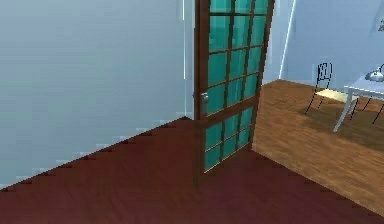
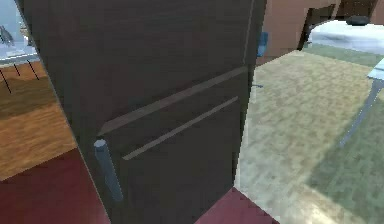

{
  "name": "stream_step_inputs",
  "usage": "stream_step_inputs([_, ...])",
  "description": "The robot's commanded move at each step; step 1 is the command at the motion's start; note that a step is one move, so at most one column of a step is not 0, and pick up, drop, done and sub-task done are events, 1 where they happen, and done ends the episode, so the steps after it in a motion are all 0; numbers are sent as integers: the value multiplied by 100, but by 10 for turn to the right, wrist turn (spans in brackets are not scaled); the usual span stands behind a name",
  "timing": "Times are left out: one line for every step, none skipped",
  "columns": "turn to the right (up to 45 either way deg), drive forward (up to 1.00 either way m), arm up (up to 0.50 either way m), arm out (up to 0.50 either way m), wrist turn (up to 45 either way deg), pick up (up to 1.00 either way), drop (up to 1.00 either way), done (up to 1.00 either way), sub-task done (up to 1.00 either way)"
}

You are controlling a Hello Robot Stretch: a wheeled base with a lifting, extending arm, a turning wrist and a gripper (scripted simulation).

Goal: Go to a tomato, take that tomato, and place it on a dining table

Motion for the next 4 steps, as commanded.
stream_step_inputs([90,0,0,0,0,0,0,0,0])
stream_step_inputs([0,75,0,0,0,0,0,0,0])
stream_step_inputs([270,0,0,0,0,0,0,0,0])
stream_step_inputs([0,5,0,0,0,0,0,0,0])
